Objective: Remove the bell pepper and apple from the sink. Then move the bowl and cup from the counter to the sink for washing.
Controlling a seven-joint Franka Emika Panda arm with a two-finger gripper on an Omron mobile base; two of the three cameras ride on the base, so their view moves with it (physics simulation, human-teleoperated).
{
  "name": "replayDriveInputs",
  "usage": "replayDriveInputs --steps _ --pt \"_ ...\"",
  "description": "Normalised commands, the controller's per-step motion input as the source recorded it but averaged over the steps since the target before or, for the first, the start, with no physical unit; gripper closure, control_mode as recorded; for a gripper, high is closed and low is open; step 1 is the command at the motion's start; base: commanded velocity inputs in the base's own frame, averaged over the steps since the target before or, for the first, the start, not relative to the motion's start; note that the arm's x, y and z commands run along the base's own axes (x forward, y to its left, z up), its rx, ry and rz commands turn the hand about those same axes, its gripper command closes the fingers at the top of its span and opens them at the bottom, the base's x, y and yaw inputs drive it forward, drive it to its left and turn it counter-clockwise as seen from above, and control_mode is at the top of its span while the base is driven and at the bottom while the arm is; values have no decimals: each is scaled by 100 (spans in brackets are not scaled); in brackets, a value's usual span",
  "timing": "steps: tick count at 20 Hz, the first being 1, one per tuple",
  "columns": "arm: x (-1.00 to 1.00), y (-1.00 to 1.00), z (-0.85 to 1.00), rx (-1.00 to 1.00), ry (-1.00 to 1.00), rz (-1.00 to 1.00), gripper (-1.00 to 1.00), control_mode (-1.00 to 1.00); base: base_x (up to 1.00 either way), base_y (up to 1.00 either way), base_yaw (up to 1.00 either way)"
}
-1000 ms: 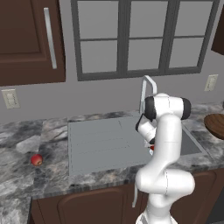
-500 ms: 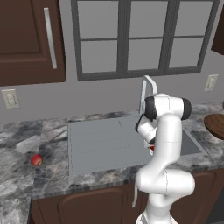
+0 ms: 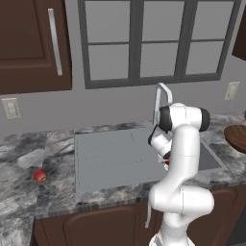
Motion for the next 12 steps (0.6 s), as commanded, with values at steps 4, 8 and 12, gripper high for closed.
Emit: replayDriveInputs --steps 4,8,12 --pt "0 1 -7 0 0 0 -100 -100 0 0 0" --pt "0 0 -8 0 0 0 -100 -100 0 0 0" --pt "0 1 -8 0 2 0 100 -100 0 0 0"
